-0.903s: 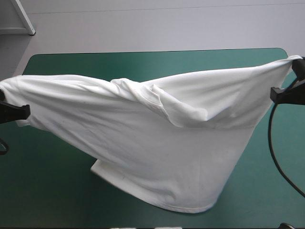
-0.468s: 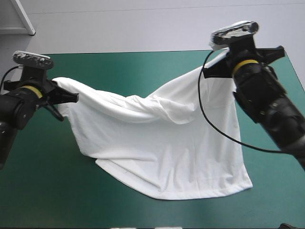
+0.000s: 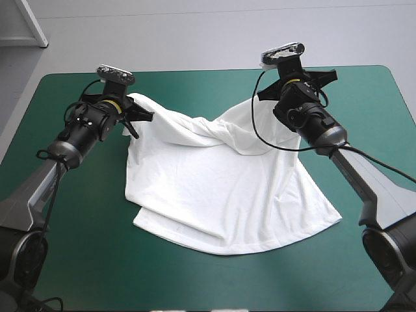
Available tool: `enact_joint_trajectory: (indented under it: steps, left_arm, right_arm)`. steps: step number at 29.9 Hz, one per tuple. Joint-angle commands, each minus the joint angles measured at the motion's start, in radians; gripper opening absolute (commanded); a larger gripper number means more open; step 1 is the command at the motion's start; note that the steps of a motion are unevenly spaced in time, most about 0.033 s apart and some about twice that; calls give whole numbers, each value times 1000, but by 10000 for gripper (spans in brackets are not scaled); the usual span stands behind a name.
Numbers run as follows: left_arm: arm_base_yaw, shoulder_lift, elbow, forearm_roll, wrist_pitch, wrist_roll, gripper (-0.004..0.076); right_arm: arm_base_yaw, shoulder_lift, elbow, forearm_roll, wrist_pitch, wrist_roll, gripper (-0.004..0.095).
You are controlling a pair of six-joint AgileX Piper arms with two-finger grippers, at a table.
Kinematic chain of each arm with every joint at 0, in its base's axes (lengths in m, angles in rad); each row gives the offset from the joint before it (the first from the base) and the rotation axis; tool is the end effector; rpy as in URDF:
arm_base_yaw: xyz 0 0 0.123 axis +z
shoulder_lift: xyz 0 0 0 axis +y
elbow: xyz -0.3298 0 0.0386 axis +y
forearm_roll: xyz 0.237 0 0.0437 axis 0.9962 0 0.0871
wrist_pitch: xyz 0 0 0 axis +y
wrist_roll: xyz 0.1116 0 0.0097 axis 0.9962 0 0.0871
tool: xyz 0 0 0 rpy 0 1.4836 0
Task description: Fold the cloth
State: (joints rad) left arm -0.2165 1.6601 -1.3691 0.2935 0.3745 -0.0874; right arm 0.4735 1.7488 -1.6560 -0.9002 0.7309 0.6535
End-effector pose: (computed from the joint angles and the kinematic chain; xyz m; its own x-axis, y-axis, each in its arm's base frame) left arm 0.3947 -0.0747 0.3623 -0.4893 0.2967 -0.8201 0.2209 0.9518 0.2125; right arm 0.4001 0.1391 0.4153 -0.4370 -0.3198 -0.8407 -0.0272 0.9390 -0.3430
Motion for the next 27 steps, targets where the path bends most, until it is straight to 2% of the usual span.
enact_joint_trajectory:
  steps: [1, 2, 4, 6, 8, 9, 14, 19, 22, 27]
  left_arm:
    - [-1, 2, -33, 10, -172, -52, 126]
    - [-1, 11, -35, 10, -184, -56, 178]
    - [-1, 28, -39, 10, -199, -56, 321]
    - [-1, 30, -57, 8, -159, -56, 440]
    - [-1, 14, -90, 1, -48, -58, 477]
    - [-1, 5, -113, -7, 7, -56, 474]
    - [-1, -86, -252, -54, 479, -22, 473]
    - [-1, -184, -287, -173, 795, 107, 473]
    - [-1, -220, -282, -262, 916, 140, 473]
    - [-1, -305, -194, -380, 914, 149, 473]
  right_arm:
    - [-36, -15, -29, 26, -92, 8, 115]
    - [-46, -6, -29, 54, -102, 4, 187]
    - [-65, 1, -29, 88, -115, 5, 436]
    - [-75, -1, -29, 93, -96, 5, 685]
    - [-76, -24, -29, 93, -38, -24, 883]
    - [-76, -37, -29, 100, -8, -39, 936]
    - [-70, -187, -29, 234, 156, -164, 896]
    - [-70, -343, -29, 361, 376, -281, 802]
    - [-70, -415, -29, 409, 502, -317, 736]
    - [-70, -540, 27, 532, 519, -384, 645]
